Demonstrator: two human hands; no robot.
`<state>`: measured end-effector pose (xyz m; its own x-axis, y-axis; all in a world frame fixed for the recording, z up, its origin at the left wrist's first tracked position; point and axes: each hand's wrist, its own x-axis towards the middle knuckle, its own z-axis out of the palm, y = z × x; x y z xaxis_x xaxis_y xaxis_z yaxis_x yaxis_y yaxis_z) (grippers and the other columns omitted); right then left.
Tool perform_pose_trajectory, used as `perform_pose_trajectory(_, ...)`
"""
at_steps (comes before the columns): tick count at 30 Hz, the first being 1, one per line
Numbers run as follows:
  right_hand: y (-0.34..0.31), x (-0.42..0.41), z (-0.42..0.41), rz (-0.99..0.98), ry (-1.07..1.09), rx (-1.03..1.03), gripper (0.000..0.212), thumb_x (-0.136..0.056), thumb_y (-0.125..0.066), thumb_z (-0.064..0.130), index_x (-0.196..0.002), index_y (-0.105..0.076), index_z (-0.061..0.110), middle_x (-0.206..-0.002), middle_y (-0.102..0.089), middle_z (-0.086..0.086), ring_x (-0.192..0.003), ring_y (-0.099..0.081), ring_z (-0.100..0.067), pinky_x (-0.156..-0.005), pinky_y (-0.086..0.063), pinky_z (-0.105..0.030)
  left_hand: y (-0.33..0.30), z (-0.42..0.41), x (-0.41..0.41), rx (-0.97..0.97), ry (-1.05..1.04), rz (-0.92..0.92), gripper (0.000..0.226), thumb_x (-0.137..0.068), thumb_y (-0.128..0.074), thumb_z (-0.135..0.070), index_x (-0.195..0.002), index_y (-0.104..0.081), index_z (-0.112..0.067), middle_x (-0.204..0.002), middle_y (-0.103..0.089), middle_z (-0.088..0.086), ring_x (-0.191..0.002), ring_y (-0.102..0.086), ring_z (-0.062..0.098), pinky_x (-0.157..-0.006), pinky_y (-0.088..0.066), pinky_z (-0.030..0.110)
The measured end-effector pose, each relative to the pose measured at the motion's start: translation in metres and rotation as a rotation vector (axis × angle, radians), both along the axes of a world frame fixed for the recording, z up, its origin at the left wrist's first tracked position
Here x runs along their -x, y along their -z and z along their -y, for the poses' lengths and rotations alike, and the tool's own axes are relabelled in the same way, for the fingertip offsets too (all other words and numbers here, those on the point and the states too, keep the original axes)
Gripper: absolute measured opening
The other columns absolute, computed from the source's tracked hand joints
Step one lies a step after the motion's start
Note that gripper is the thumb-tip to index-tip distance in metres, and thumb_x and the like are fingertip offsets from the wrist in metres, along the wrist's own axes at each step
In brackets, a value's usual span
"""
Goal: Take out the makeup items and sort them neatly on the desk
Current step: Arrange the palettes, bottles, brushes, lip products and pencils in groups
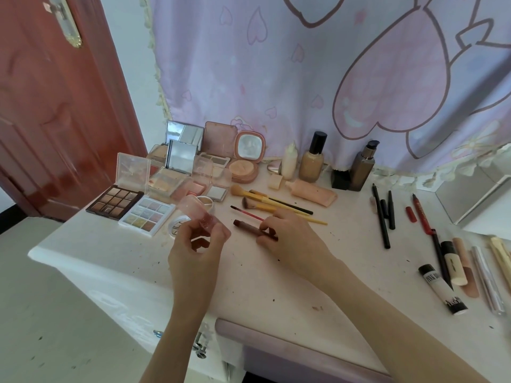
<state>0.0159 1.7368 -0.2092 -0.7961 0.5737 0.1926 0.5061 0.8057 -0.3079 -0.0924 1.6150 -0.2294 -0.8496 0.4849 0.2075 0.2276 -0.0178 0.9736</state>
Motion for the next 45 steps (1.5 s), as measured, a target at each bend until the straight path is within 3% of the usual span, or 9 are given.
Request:
perform_pose_trajectory(5,0.004,-0.003,-0.004,-0.029,0.113,-0.098,0.046,-0.089,-0.053,0.047,-0.122,-0.053,0.015,-0.118,-0.045,-0.003,-0.106,-0.039,-0.017,-0.09,-0.036,-0.026,-0.002,0.001,-0.001,0.025,0.026,-0.032,0.004,-0.081,-0.062,-0.024,-0.077,-0.062,-0.024,-0.073,-0.065,-0.024,-0.071,-0.058,-0.006,-0.066,-0.04,0.005)
perform_pose_trajectory(9,0.007,-0.004,-0.006,0.032,0.154,0.057,0.046,-0.089,-0.052,0.048,-0.121,-0.055,0.015,-0.118,-0.046,-0.002,-0.109,-0.039,-0.016,-0.09,-0.032,-0.024,-0.003,-0.006,-0.004,0.129,0.138,-0.016,0.005,-0.085,-0.054,-0.032,-0.084,-0.055,-0.027,-0.074,-0.068,-0.025,-0.072,-0.062,-0.008,-0.067,-0.043,0.012)
perform_pose_trajectory(13,0.009,-0.003,0.007,-0.057,0.119,0.139,0.035,-0.092,-0.053,0.036,-0.117,-0.06,0.013,-0.113,-0.048,-0.003,-0.104,-0.041,-0.015,-0.078,-0.026,-0.017,0.0,-0.01,-0.005,0.127,0.24,0.118,0.011,-0.09,-0.049,-0.031,-0.091,-0.052,-0.02,-0.08,-0.072,-0.011,-0.082,-0.07,0.011,-0.089,-0.05,0.043)
perform_pose_trajectory(16,0.012,-0.002,0.023,-0.122,0.075,0.191,0.031,-0.093,-0.052,0.03,-0.117,-0.06,0.012,-0.109,-0.047,-0.003,-0.1,-0.042,-0.015,-0.076,-0.026,-0.015,-0.002,-0.01,-0.003,0.123,0.24,0.179,0.026,-0.083,-0.05,-0.037,-0.091,-0.051,-0.012,-0.081,-0.073,-0.004,-0.088,-0.069,0.015,-0.092,-0.048,0.049)
perform_pose_trajectory(24,0.019,0.005,0.055,-0.288,0.031,0.243,0.029,-0.09,-0.055,0.02,-0.118,-0.057,0.012,-0.114,-0.056,-0.004,-0.104,-0.05,-0.02,-0.086,-0.031,-0.016,-0.008,0.003,0.008,0.27,0.182,0.072,0.021,-0.092,-0.046,-0.031,-0.099,-0.05,-0.013,-0.089,-0.068,0.0,-0.09,-0.065,0.02,-0.087,-0.048,0.046)
perform_pose_trajectory(28,0.022,0.009,0.059,-0.298,0.013,0.199,0.026,-0.091,-0.053,0.017,-0.115,-0.058,0.011,-0.119,-0.056,-0.003,-0.11,-0.045,-0.019,-0.085,-0.024,-0.013,-0.013,0.003,0.018,0.311,0.186,0.026,0.019,-0.093,-0.044,-0.03,-0.096,-0.051,-0.013,-0.081,-0.068,-0.004,-0.084,-0.066,0.018,-0.071,-0.048,0.034)
perform_pose_trajectory(34,0.025,0.018,0.065,-0.342,0.002,0.139,0.027,-0.092,-0.052,0.016,-0.117,-0.059,0.008,-0.117,-0.054,-0.006,-0.109,-0.041,-0.018,-0.089,-0.026,-0.016,-0.02,-0.002,0.03,0.354,0.248,-0.03,0.023,-0.093,-0.043,-0.031,-0.099,-0.049,-0.01,-0.083,-0.068,0.002,-0.087,-0.066,0.022,-0.086,-0.05,0.049)
perform_pose_trajectory(41,0.025,0.025,0.064,-0.345,-0.045,0.118,0.025,-0.094,-0.049,0.013,-0.115,-0.06,0.005,-0.114,-0.056,-0.01,-0.105,-0.043,-0.022,-0.085,-0.03,-0.019,-0.02,-0.005,0.034,0.417,0.2,-0.172,0.017,-0.094,-0.042,-0.035,-0.101,-0.045,-0.02,-0.079,-0.065,-0.004,-0.077,-0.062,0.011,-0.061,-0.04,0.023)
perform_pose_trajectory(45,0.026,0.026,0.065,-0.353,-0.057,0.121,0.025,-0.094,-0.049,0.015,-0.116,-0.06,0.007,-0.114,-0.056,-0.008,-0.105,-0.043,-0.02,-0.086,-0.031,-0.02,-0.02,-0.005,0.036,0.419,0.202,-0.192,0.019,-0.094,-0.043,-0.036,-0.101,-0.046,-0.019,-0.076,-0.066,-0.003,-0.075,-0.062,0.011,-0.061,-0.04,0.024)
